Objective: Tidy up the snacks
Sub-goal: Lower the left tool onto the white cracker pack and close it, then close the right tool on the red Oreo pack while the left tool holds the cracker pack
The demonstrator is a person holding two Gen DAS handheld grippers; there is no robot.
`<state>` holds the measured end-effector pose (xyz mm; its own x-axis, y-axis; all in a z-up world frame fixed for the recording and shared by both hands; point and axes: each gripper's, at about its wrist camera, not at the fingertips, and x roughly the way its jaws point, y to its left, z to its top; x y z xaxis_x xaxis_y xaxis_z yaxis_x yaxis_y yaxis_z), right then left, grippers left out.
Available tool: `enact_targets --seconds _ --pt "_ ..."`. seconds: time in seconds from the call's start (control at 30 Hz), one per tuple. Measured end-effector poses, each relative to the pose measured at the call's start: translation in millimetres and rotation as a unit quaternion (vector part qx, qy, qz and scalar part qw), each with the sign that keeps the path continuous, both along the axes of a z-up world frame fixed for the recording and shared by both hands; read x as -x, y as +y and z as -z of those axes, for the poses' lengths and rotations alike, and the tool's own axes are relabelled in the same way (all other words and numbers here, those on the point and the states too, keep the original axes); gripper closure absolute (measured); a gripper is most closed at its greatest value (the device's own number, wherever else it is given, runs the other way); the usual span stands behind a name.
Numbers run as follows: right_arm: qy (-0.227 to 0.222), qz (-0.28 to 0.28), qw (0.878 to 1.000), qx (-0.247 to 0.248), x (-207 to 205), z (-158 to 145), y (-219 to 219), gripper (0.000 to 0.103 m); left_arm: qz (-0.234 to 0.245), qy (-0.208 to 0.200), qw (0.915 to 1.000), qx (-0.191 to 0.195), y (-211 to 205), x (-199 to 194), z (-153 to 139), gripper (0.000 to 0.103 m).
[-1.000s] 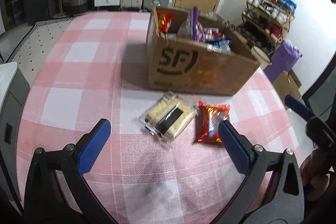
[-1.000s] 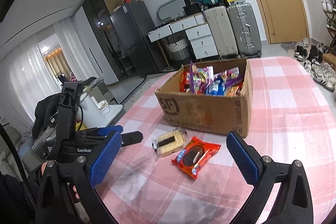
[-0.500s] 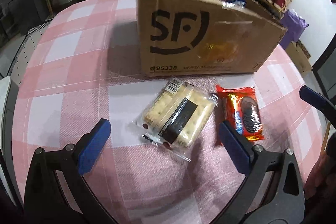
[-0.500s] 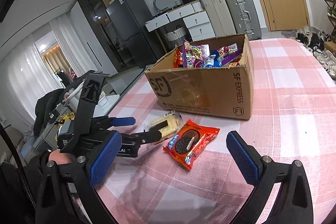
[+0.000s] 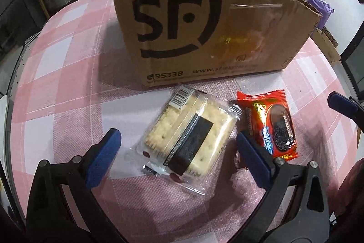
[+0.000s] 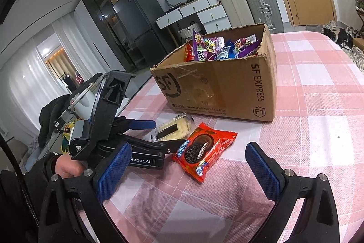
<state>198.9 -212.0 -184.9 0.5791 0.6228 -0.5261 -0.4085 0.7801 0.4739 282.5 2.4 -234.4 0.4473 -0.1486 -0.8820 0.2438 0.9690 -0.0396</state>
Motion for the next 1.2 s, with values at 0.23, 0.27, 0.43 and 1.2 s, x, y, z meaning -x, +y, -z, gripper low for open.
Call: enact_targets --seconds 0.23,0.27,0.43,1.2 --pt "0.003 0.000 1.000 -0.003 2.3 1.8 -0.9 0.001 0.042 -0.017 0.9989 -0.009 -9.3 -8.6 -3.3 0.028" --pt "0.004 0.000 1.000 -0.004 2.1 2.0 -0.8 0.001 0.049 -0.019 0.9986 -0.005 -10.6 -10.0 -4.3 0.030" --pt "0.005 0.002 1.000 -0.009 0.8 3.1 -2.1 0.001 0.073 -0.015 0.9972 -0.003 -17.1 -18.7 -9.1 0.046" --pt "-0.002 0.004 1.000 -0.003 8.5 -4.6 2.4 0.001 0.038 -0.044 0.9982 0.014 -5.9 20.9 -45.5 0.046"
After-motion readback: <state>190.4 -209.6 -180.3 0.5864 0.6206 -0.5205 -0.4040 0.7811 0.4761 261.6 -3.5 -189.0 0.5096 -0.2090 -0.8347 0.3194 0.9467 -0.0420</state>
